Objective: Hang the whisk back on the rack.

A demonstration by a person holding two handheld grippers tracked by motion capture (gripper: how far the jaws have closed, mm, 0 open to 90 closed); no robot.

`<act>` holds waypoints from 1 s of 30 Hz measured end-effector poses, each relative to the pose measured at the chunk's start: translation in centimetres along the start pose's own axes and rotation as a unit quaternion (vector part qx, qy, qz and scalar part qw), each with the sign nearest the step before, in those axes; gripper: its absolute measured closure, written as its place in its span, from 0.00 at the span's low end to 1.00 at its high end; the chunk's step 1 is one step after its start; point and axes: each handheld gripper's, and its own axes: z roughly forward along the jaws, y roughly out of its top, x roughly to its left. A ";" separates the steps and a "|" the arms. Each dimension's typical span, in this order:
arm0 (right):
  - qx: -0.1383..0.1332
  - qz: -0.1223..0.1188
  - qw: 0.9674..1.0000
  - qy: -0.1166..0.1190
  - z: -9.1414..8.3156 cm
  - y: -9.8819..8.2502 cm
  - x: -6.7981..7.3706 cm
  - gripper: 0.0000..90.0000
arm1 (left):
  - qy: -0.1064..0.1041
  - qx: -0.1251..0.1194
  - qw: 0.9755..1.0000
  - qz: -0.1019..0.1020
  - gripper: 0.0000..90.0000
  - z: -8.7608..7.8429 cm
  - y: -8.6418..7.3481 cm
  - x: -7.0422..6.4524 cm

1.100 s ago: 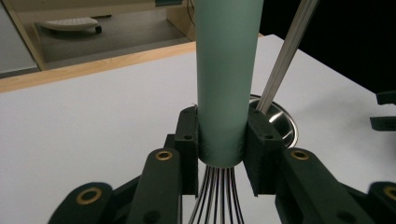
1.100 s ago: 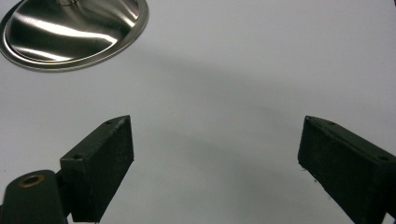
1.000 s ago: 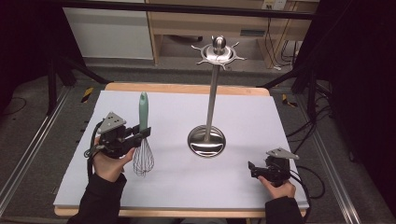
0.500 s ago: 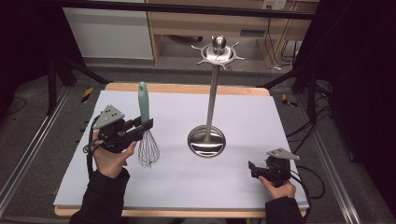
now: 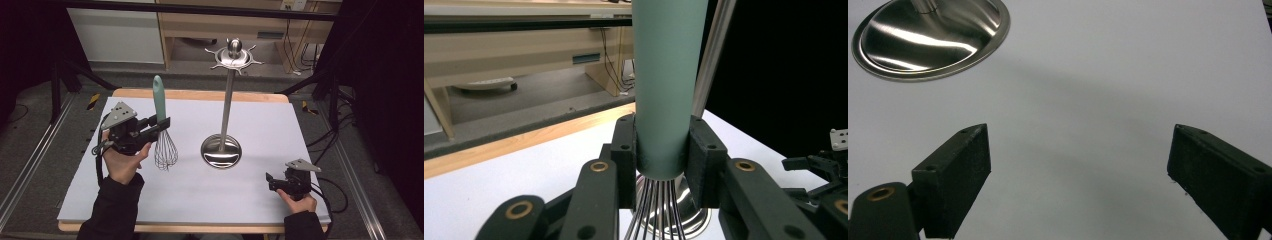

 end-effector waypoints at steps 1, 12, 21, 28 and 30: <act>0.000 0.000 1.000 0.000 0.0 0.0 0.0 0.12 | 0.000 0.000 1.000 0.000 0.77 0.0 0.0 0.0; 0.001 0.003 1.000 0.000 0.0 0.0 0.1 0.12 | -0.021 0.006 0.999 0.024 0.77 1.0 1.4 -1.6; 0.004 0.004 1.000 0.000 0.0 0.0 0.1 0.12 | -0.030 0.008 0.999 0.038 0.77 2.1 2.2 -2.2; 0.005 0.003 1.000 0.002 0.1 0.0 0.2 0.12 | -0.037 0.011 0.998 0.043 0.77 3.1 2.6 -2.6; 0.004 0.002 1.000 0.001 0.1 0.0 0.1 0.12 | -0.039 0.011 0.998 0.043 0.77 3.3 2.7 -2.8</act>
